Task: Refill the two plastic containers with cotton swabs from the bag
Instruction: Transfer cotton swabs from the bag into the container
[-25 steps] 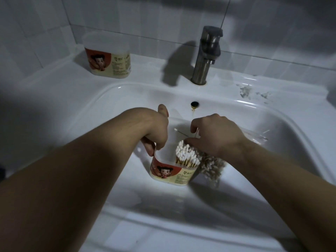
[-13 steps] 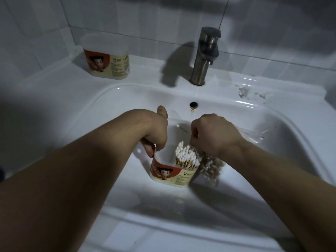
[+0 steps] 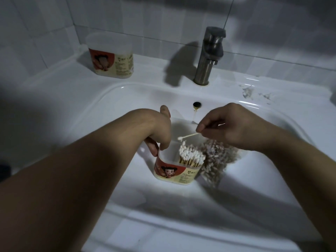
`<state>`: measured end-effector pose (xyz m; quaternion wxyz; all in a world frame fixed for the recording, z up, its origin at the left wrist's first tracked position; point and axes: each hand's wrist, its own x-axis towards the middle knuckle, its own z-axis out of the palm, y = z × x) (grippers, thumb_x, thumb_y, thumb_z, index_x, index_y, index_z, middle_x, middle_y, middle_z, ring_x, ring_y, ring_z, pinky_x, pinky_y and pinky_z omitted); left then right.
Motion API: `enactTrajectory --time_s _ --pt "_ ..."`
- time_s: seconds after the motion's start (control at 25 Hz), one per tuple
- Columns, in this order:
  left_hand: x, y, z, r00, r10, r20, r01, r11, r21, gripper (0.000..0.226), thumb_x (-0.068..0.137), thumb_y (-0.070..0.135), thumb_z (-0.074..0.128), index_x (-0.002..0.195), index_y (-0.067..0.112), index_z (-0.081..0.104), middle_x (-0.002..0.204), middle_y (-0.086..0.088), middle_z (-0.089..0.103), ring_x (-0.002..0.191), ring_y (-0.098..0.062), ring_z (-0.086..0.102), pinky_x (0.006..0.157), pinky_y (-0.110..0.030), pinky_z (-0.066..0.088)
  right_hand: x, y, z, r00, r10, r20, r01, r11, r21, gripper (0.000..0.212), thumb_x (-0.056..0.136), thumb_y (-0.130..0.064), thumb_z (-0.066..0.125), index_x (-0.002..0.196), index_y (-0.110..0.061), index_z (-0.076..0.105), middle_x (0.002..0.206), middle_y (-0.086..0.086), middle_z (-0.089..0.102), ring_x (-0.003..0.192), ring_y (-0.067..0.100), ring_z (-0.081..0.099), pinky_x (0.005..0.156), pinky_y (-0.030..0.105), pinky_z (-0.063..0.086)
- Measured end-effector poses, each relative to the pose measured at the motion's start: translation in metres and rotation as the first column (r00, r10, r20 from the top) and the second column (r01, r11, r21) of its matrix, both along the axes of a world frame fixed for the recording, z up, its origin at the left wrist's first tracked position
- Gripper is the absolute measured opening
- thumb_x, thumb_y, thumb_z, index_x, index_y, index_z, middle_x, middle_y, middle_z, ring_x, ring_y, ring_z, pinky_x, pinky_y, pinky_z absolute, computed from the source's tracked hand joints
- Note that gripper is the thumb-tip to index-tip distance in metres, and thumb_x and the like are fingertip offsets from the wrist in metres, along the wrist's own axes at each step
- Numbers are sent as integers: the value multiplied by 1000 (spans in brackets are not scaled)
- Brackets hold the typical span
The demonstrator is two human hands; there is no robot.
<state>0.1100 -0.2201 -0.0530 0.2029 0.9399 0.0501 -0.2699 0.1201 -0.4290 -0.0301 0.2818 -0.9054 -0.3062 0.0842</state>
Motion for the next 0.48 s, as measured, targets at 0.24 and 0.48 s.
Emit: enactTrajectory --time_s 0.24,0.48 --pt "1 -1 -2 1000 14 -13 -15 1000 -18 103 88 1 68 157 25 -5 104 -20 71 61 -18 76 79 -40 64 -7 3 1 980 197 28 -189 967 -169 22 81 -10 72 88 -30 80 84 -19 70 80 -3 66 71 14 49" --pt "-2 -2 1 1000 20 -9 -20 999 -25 97 87 1 70 153 26 4 101 -19 69 57 -18 75 61 -32 62 -11 14 -6 972 235 25 -223 947 -230 19 87 -21 68 98 -32 79 88 -26 69 86 -7 64 77 16 50"
